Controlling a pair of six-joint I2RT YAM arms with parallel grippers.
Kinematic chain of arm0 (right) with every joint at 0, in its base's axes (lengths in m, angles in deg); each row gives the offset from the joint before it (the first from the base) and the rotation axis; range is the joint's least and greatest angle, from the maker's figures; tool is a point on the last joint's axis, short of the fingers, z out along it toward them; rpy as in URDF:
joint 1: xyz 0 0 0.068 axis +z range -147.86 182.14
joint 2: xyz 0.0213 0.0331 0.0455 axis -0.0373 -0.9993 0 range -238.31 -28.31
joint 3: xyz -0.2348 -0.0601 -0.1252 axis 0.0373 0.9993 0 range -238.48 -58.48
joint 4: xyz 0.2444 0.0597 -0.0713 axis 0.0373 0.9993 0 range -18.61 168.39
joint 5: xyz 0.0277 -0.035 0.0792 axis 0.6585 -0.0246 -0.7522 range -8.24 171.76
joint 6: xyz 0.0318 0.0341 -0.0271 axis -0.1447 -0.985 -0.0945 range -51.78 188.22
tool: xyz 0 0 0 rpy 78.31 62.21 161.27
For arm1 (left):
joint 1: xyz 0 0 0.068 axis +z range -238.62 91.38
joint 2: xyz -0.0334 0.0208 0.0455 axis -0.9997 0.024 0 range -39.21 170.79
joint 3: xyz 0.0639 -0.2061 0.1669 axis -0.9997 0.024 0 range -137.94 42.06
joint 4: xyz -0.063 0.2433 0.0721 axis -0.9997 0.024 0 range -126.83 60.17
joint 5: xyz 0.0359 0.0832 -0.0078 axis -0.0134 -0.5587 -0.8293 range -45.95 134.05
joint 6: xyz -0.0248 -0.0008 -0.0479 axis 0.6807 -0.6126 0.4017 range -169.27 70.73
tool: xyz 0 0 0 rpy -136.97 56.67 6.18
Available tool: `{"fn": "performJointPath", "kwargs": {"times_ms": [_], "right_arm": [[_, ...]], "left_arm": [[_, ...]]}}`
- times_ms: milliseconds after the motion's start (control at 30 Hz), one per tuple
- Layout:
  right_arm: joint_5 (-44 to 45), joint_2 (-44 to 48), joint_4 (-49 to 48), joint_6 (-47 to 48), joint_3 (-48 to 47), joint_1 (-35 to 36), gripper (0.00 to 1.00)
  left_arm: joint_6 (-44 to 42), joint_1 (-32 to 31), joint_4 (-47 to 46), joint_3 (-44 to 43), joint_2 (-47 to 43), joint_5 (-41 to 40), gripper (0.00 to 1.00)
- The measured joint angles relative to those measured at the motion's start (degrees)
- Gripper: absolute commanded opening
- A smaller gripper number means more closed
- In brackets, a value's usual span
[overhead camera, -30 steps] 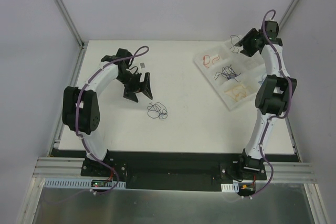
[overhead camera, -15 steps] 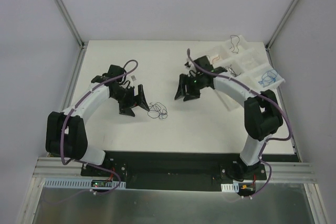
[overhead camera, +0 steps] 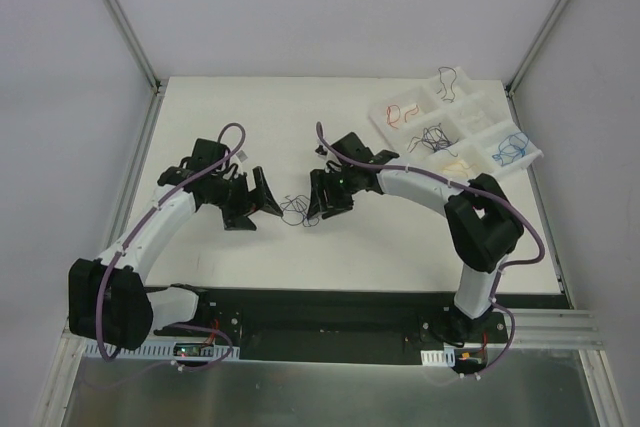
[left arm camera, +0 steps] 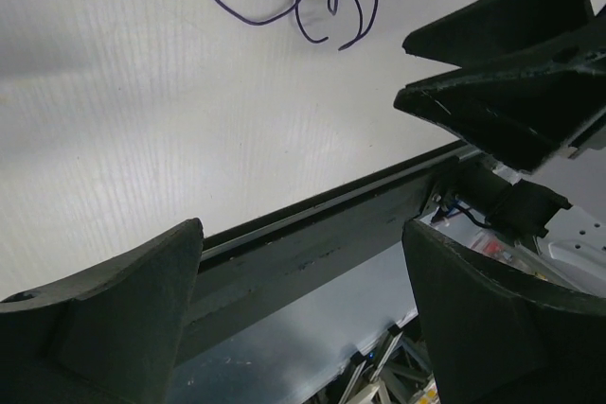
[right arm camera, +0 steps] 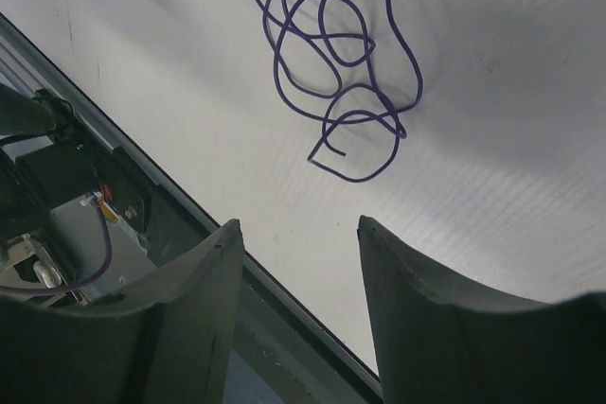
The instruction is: Untangle the cables
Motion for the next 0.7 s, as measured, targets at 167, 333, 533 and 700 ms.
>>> {"fn": "performJointPath", "kwargs": {"times_ms": [167,333,533,700], "right_arm": [[0.33,-3.3,-2.54,-3.19,-0.66,0.79,0.42],[1.68,-5.46,-3.43,-7.23,-0.68,0.98,0.42],[3.34,-8.26,-4.9,-9.77,-1.66,0.96,0.39],[3.52,-11.78,-5.29,-10.21,-5.22,0.96,0.35]], "left_arm": [[2.03,0.0,-0.15,2.86,-3.8,0.0,0.85],[3.06,0.0,-0.13,4.24,-5.14,0.0,0.85],[4.48,0.0,-0.24,5.14,-7.96,0.0,0.85],[5.49,0.0,-0.2,6.49,-9.14,-0.04,0.85]]}}
